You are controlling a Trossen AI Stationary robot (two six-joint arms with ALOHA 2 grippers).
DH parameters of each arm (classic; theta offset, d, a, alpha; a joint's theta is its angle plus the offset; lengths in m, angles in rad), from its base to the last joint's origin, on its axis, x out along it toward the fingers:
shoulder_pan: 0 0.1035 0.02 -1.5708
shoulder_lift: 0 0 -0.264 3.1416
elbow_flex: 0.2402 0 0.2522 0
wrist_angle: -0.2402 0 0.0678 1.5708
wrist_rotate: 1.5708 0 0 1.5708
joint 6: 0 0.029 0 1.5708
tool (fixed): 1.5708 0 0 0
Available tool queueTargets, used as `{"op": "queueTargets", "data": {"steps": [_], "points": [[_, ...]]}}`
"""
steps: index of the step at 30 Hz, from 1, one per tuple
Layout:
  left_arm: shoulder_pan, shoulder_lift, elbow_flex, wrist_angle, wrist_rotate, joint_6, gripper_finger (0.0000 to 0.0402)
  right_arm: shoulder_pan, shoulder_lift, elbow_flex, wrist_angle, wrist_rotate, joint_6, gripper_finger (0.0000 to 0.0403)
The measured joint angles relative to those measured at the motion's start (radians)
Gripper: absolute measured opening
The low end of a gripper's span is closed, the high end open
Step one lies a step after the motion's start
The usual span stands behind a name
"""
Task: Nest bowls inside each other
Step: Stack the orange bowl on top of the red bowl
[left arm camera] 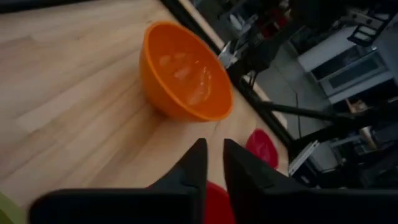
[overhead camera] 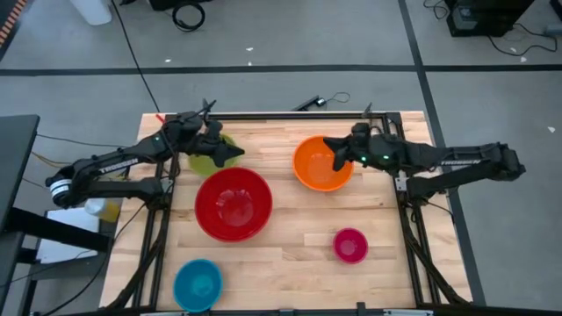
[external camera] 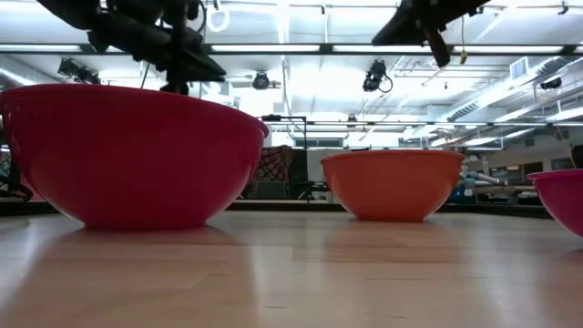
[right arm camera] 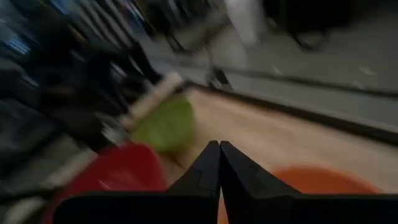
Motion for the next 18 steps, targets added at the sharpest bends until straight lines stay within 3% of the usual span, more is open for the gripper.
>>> {"op": "queueTargets", "data": {"steps": [3,8,14,18], "points": [[0.007,0.034,0.0,0.047,0.005,-0.001,0.0109,-0.02,0.059,0.065,-0.178,-0.005,0.038,0.0017],[0.011,0.077,0.0,0.19,0.024,-0.065,0.0172,-0.089,0.107,0.127,-0.308,-0.043,0.059,0.0036],[0.011,0.114,0.0,0.301,-0.042,-0.133,0.0185,-0.241,0.121,0.147,-0.463,-0.2,0.086,0.0084],[0.001,0.137,0.013,0.323,-0.06,-0.15,0.0185,-0.317,0.115,0.148,-0.552,-0.242,0.088,0.0119]]}}
